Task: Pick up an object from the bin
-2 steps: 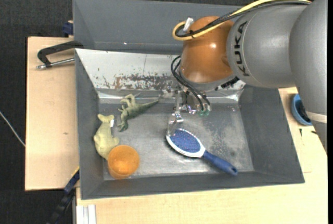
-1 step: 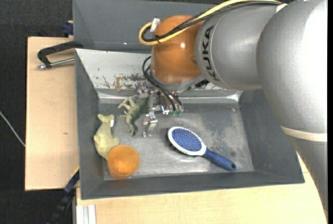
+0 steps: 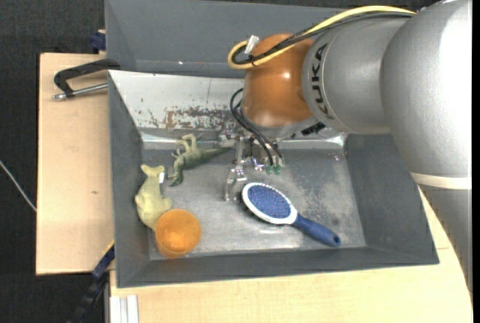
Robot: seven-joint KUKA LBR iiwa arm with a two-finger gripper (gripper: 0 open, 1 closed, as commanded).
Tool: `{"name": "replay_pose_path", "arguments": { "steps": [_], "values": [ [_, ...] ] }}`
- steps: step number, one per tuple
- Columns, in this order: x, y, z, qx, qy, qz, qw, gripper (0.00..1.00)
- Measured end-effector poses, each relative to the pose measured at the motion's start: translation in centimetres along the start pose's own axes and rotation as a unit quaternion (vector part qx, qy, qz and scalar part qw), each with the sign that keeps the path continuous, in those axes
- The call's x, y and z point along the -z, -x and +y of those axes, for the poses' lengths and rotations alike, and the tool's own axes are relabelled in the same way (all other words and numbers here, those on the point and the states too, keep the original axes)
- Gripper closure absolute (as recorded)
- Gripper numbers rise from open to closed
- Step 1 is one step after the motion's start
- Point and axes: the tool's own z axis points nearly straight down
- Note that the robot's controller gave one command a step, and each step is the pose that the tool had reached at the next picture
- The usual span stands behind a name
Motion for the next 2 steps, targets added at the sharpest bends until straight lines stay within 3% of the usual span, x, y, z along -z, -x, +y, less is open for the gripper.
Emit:
{"name": "replay_pose_path", "arguments": {
  "steps": [1,2],
  "values": [
    [0.15,0.13,0.18,0.0,-0.001,0.0009,1.0,0.0],
    [0.32,0.21,0.15,0.0,-0.001,0.0008,1.0,1.0]
  ]
}}
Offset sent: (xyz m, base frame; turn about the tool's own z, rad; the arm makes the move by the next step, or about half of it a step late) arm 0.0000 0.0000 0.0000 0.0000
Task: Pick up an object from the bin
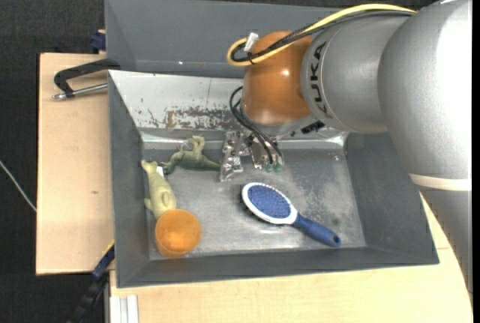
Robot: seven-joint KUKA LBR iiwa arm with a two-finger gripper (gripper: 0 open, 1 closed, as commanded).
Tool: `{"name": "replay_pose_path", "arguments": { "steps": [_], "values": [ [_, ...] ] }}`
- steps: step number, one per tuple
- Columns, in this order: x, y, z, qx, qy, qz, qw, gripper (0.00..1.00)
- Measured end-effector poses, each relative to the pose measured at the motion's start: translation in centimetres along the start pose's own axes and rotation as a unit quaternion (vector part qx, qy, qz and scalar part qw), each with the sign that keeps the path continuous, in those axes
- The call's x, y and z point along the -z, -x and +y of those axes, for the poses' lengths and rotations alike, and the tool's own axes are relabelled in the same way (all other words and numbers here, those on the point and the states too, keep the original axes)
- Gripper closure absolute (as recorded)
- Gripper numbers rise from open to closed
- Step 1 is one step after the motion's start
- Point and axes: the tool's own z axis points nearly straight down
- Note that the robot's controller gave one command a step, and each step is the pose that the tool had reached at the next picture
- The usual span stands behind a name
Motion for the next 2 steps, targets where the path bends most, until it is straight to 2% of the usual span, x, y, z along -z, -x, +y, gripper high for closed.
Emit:
{"name": "replay_pose_path", "arguments": {
  "steps": [1,2],
  "values": [
    [7.0,0.3,0.1,0.0,0.0,-0.0039,1.0,1.0],
    [12.7,0.6,0.2,0.0,0.0,-0.004,1.0,1.0]
  ]
}}
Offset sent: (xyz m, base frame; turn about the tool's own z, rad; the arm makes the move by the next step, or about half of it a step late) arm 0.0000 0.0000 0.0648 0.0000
